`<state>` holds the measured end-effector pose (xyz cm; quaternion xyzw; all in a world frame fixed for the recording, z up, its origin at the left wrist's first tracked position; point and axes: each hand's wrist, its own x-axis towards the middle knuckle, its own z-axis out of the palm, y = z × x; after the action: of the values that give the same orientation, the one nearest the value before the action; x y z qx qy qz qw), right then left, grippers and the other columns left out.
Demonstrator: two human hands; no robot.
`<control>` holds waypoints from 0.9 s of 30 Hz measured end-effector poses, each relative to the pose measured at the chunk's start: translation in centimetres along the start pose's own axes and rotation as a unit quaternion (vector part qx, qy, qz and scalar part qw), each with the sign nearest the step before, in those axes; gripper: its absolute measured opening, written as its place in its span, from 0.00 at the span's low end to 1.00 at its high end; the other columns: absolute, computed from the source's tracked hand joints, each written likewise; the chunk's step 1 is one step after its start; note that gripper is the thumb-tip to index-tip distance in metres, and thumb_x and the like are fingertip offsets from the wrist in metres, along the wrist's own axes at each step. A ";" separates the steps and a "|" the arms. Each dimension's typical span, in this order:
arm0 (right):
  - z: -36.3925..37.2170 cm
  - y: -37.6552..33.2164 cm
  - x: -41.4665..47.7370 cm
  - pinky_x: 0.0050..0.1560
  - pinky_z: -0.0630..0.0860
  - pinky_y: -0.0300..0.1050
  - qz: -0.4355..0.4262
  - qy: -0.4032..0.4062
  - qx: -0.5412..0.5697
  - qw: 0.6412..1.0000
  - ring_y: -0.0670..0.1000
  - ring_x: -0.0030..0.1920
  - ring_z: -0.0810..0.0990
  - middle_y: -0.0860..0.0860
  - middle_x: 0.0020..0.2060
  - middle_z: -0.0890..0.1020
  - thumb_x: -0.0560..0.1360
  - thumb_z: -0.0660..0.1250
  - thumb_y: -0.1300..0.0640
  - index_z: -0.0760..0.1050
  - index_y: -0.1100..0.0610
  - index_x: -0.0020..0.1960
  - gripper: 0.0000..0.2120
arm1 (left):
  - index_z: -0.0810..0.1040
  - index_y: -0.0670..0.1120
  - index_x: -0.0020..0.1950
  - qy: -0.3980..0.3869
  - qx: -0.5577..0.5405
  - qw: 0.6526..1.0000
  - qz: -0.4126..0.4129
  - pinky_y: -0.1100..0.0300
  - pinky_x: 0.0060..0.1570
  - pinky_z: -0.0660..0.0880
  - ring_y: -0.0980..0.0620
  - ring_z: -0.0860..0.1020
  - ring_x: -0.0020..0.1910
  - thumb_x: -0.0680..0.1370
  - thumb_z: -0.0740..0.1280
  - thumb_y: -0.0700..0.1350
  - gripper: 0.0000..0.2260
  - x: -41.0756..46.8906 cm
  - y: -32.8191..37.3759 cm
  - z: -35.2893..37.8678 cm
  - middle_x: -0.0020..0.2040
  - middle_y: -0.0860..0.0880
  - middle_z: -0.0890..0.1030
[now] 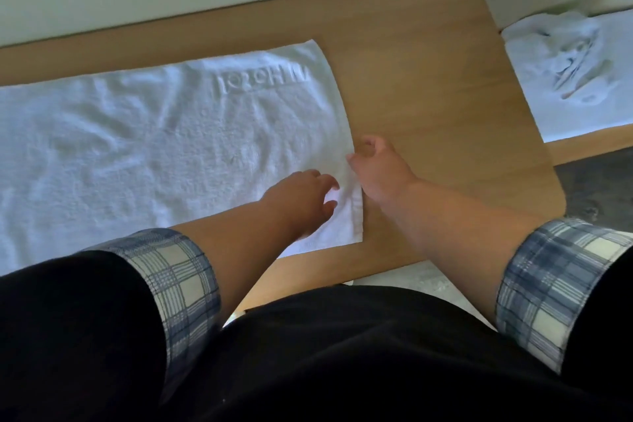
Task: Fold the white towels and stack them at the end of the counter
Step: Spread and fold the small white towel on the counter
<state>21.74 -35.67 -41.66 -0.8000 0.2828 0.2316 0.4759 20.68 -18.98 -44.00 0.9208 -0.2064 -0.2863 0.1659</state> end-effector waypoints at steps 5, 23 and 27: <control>0.6 -2.8 2.2 0.59 0.79 0.59 0.058 -0.115 -0.026 0.991 0.62 0.57 0.81 0.61 0.58 0.81 0.78 0.66 0.53 0.75 0.63 0.64 0.19 | 0.73 0.53 0.62 0.069 -0.143 0.978 -0.132 0.57 0.47 0.74 0.53 0.76 0.51 0.75 0.65 0.63 0.21 0.7 2.4 0.8 0.55 0.54 0.76; 2.2 -11.4 7.0 0.40 0.68 0.39 -0.148 -0.097 -0.165 0.970 0.53 0.57 0.78 0.52 0.73 0.68 0.78 0.61 0.55 0.54 0.44 0.80 0.33 | 0.60 0.65 0.67 0.170 -0.225 0.919 -0.276 0.54 0.35 0.76 0.51 0.77 0.37 0.77 0.55 0.38 0.26 -3.6 2.8 -4.3 0.46 0.56 0.76; 3.9 -12.6 6.6 0.40 0.69 0.38 -0.180 -0.087 -0.145 0.969 0.54 0.64 0.75 0.51 0.78 0.61 0.77 0.58 0.58 0.50 0.47 0.81 0.35 | 0.70 0.67 0.64 0.119 -0.200 0.933 -0.273 0.59 0.45 0.74 0.53 0.76 0.49 0.77 0.55 0.35 0.28 -5.7 0.7 -4.3 0.66 0.62 0.69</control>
<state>34.67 -28.85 -39.60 -0.8747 0.0552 0.2498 0.4117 18.80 -16.10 -37.68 0.9166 0.1355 -0.2446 0.2859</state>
